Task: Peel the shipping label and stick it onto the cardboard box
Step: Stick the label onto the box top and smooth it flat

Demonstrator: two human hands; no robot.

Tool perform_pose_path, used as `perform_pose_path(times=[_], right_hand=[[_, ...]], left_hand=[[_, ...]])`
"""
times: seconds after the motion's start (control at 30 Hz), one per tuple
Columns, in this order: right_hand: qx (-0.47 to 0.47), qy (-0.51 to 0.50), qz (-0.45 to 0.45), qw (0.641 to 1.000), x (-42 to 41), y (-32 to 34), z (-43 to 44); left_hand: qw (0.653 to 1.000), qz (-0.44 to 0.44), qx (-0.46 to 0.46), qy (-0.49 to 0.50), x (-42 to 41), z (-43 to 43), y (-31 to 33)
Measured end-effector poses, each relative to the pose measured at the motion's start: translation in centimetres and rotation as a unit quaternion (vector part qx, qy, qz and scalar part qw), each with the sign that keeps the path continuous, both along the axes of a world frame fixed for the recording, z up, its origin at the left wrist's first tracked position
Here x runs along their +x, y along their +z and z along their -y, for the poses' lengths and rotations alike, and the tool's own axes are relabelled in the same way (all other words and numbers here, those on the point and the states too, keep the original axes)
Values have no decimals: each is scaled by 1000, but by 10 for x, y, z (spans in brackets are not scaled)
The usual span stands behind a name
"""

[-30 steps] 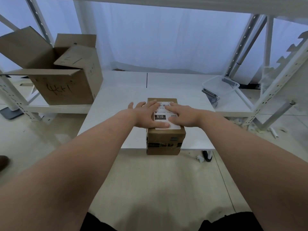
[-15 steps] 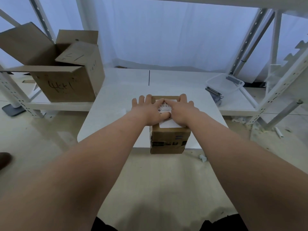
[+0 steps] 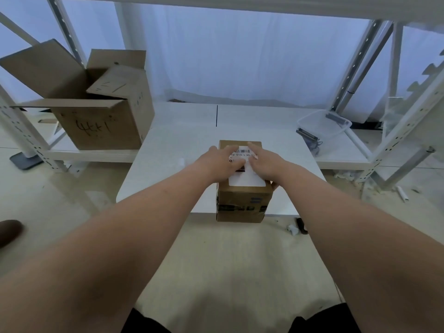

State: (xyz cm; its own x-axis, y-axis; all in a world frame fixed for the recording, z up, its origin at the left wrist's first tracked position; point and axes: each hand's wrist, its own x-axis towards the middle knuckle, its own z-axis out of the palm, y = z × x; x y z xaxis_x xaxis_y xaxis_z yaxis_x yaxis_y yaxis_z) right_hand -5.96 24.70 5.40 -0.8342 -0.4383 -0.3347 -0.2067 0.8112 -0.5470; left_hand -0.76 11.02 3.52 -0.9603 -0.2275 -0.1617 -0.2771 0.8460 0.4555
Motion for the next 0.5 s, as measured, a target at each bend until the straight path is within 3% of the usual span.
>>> perform_pose_path(times=[0.1,0.33,0.4,0.5], right_hand=[[16,22,4,1000,3,2,1],[-57,-31,65,996,0,1,-5],[-68,-60,82,993,2,4,-10],[15,-82,130,988,9,14,-15]], left_hand=[[998,57,8,-8,-1,-3,0],[983,53,168,50,1,4,11],[980,56,174,76,5,4,19],[974,132,144,111,16,-1,32]])
